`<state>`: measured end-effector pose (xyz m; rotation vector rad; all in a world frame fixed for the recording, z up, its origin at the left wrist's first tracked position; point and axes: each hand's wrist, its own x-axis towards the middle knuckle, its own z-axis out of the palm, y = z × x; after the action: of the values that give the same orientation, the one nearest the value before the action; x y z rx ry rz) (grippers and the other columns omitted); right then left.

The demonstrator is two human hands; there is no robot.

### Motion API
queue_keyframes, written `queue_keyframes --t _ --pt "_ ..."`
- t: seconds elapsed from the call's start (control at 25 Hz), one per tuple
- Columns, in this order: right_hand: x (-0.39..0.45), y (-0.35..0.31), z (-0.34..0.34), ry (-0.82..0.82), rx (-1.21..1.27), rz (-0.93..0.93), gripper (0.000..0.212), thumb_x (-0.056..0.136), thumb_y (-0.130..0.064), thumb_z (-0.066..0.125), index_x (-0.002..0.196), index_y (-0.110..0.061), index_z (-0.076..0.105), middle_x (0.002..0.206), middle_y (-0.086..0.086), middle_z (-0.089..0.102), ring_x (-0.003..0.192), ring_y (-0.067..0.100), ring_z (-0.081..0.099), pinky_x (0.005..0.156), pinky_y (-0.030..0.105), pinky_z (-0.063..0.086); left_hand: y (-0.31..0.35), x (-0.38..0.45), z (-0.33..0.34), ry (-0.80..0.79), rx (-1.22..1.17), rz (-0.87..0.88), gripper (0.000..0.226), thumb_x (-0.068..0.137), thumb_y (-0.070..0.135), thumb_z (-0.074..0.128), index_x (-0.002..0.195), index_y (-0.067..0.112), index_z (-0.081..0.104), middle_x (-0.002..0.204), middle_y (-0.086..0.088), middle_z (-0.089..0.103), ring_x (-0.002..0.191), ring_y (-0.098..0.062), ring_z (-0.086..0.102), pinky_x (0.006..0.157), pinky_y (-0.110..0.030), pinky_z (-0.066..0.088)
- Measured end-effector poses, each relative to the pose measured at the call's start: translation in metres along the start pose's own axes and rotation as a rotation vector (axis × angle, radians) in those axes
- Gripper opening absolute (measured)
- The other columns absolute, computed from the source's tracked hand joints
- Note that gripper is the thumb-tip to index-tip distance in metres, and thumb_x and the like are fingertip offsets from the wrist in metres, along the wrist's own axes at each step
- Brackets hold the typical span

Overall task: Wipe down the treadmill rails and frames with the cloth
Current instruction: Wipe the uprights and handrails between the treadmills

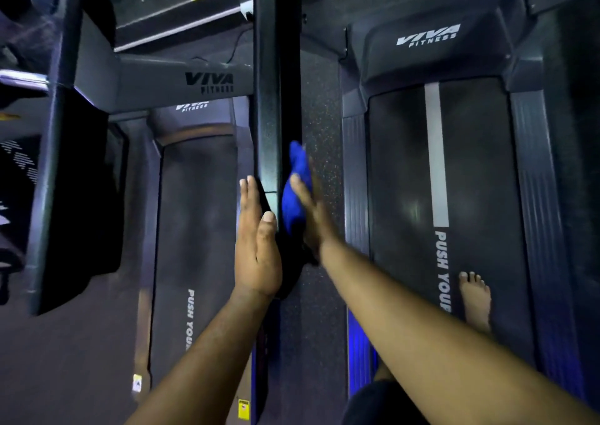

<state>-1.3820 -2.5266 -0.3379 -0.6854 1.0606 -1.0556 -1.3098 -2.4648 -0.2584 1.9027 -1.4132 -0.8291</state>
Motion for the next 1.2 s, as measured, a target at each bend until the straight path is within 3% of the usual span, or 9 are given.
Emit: queue_keyframes --t 0.12,0.2,0.28,0.44,0.56,0.68,0.84,1.04,1.2 --pt "0.019 0.002 -0.003 0.033 -0.004 0.091 0.065 0.093 -0.033 0.053 0.152 -0.009 0.037 0.160 0.011 0.033 0.149 0.020 0.028 0.125 0.039 0.015 0.006 -0.003 0.001 -0.018 0.075 -0.004 0.068 0.098 0.048 0.021 0.157 0.016 0.014 0.166 0.005 0.010 0.152 -0.002 0.003 0.124 -0.027 0.007" --pt "-0.035 0.008 0.005 -0.007 0.005 0.077 0.071 0.094 -0.056 0.053 0.155 -0.024 0.033 0.163 0.002 0.030 0.151 0.015 0.024 0.125 0.047 0.016 0.009 -0.003 0.000 -0.030 0.092 0.004 0.067 0.097 0.048 0.021 0.156 0.017 0.014 0.166 0.003 0.009 0.152 0.001 0.002 0.121 -0.018 0.006" --pt "-0.072 0.002 0.007 -0.008 -0.008 -0.082 0.064 0.096 -0.053 0.044 0.154 -0.037 0.023 0.166 -0.007 0.018 0.153 0.007 0.014 0.126 0.044 0.012 0.009 -0.004 0.000 -0.043 0.073 -0.003 0.067 0.097 0.047 0.021 0.156 0.015 0.014 0.166 0.001 0.008 0.151 0.003 0.001 0.119 -0.012 0.005" --pt "0.040 -0.066 0.019 0.058 -0.315 -0.195 0.071 0.098 -0.037 0.043 0.157 -0.013 0.013 0.165 0.000 0.010 0.154 0.015 0.007 0.126 0.046 0.007 0.007 -0.002 -0.001 -0.044 0.058 0.014 0.075 0.097 0.060 0.021 0.157 0.015 0.014 0.167 0.001 0.006 0.150 0.004 0.000 0.116 -0.008 0.005" --pt "0.064 -0.073 0.016 0.038 -0.401 -0.149 0.082 0.094 -0.045 0.048 0.159 -0.019 0.007 0.168 -0.002 0.004 0.154 0.012 0.001 0.126 0.043 0.005 0.007 -0.001 -0.002 -0.064 0.123 0.000 0.087 0.092 0.076 0.010 0.159 0.020 0.012 0.167 0.007 0.004 0.150 0.004 -0.002 0.113 -0.005 0.004" --pt "-0.018 -0.036 0.009 -0.061 -0.388 -0.165 0.082 0.087 -0.060 0.042 0.154 -0.038 0.002 0.167 -0.008 -0.002 0.153 0.004 -0.005 0.126 0.040 0.003 0.009 -0.003 -0.005 -0.061 0.092 0.002 0.094 0.088 0.081 0.011 0.159 0.020 0.014 0.167 0.009 0.004 0.150 0.005 -0.002 0.112 -0.005 0.005" --pt "0.026 -0.054 0.011 -0.051 -0.414 -0.131 0.082 0.088 -0.057 0.047 0.155 -0.042 0.001 0.167 -0.009 -0.003 0.152 0.003 -0.009 0.126 0.038 -0.001 0.009 -0.002 -0.007 -0.062 0.086 -0.020 0.088 0.088 0.081 0.011 0.158 0.027 0.011 0.166 0.017 0.001 0.150 0.005 -0.002 0.114 -0.015 0.009" --pt "0.081 -0.077 0.010 -0.013 -0.453 -0.177 0.082 0.087 -0.058 0.045 0.157 -0.035 0.008 0.168 -0.004 0.005 0.153 0.010 -0.002 0.123 0.034 0.001 0.021 0.003 -0.006 -0.047 0.133 -0.157 0.086 0.084 0.086 0.009 0.156 0.039 0.009 0.162 0.028 -0.003 0.149 0.008 -0.005 0.124 -0.051 0.006" --pt "0.055 -0.070 0.007 -0.109 -0.504 -0.229 0.080 0.085 -0.058 0.051 0.151 -0.056 0.006 0.168 -0.002 -0.007 0.153 0.013 -0.006 0.122 0.042 0.003 0.046 0.079 -0.005 -0.038 0.161 -0.116 0.082 0.088 0.077 0.016 0.157 0.035 0.006 0.165 0.019 -0.003 0.149 0.007 -0.006 0.124 -0.051 -0.001"
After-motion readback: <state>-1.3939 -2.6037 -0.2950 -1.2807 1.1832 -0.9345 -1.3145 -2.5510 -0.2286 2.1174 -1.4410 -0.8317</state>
